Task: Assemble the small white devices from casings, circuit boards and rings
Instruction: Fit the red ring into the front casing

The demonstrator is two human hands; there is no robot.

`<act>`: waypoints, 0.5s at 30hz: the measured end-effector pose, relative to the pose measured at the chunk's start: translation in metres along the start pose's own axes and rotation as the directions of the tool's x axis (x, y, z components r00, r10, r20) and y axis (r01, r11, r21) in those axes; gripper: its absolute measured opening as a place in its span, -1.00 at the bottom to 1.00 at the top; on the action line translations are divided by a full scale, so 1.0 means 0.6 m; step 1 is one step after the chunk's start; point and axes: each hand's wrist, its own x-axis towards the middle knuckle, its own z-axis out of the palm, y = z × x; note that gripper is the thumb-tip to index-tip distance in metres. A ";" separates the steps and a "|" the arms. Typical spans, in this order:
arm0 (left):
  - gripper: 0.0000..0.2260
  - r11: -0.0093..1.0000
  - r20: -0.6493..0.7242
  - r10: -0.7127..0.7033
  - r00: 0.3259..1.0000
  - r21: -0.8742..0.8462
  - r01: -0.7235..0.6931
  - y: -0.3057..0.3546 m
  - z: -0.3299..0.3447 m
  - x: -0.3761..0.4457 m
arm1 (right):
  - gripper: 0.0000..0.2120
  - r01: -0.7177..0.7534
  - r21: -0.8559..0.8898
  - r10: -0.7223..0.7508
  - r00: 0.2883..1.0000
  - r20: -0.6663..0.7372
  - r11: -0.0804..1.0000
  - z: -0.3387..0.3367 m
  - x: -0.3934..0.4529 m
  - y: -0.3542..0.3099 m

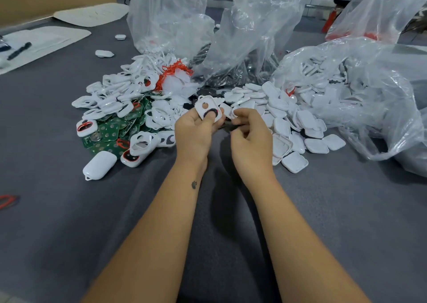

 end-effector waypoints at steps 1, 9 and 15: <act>-0.84 1.000 -0.040 0.027 0.999 0.001 -0.027 0.002 -0.003 0.003 | -0.60 -0.001 -0.006 0.002 0.999 0.047 1.000 0.005 -0.003 0.000; -0.81 0.966 -0.342 0.177 0.923 -0.120 -0.229 0.033 -0.039 0.023 | -0.63 0.108 -0.288 -0.010 0.947 0.322 0.952 0.023 0.002 0.007; -0.80 0.980 -0.288 0.198 0.937 0.027 -0.199 0.026 -0.036 0.021 | -0.66 0.187 -0.442 0.013 0.911 0.413 0.877 0.037 0.024 0.005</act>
